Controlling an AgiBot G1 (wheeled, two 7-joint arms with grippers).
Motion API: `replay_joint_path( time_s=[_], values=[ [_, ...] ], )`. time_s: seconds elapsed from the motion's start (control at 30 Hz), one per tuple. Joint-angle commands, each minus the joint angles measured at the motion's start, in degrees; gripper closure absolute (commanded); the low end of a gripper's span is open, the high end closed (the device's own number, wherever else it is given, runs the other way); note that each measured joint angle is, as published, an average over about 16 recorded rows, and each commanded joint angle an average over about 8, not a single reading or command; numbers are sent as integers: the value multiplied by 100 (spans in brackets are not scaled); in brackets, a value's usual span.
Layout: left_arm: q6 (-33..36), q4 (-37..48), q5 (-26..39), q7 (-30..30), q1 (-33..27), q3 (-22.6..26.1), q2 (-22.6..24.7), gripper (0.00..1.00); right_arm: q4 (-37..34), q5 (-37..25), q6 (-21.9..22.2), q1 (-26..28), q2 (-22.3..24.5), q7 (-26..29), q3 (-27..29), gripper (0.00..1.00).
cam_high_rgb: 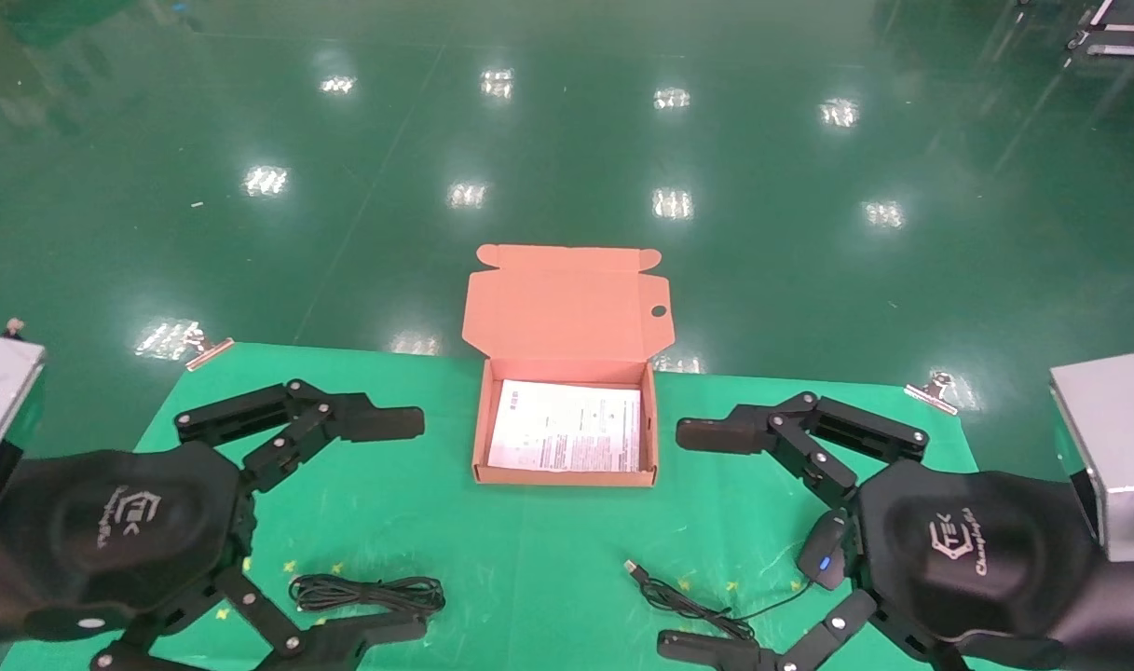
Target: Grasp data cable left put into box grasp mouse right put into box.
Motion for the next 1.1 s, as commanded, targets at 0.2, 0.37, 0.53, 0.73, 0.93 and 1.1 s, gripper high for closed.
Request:
replay_joint_path(
  time_s=[0.2, 0.37, 0.53, 0.73, 0.93, 1.1],
  values=[
    [0, 0, 0, 0, 0, 0, 0, 0, 0, 0, 0, 0, 0, 0, 0, 0],
    [0, 0, 0, 0, 0, 0, 0, 0, 0, 0, 0, 0, 0, 0, 0, 0],
    [0, 0, 0, 0, 0, 0, 0, 0, 0, 0, 0, 0, 0, 0, 0, 0],
    [-9, 5, 8, 3, -4, 5, 6, 0, 0, 2, -1, -1, 0, -1, 1, 0],
    [-1, 8, 33, 16, -34, 16, 21, 0, 26, -50, -10, 30, 12, -40, -2, 0],
    [136, 84, 322, -41, -265, 190, 78, 0, 158, -434, -87, 201, 105, -157, -99, 0]
  ],
)
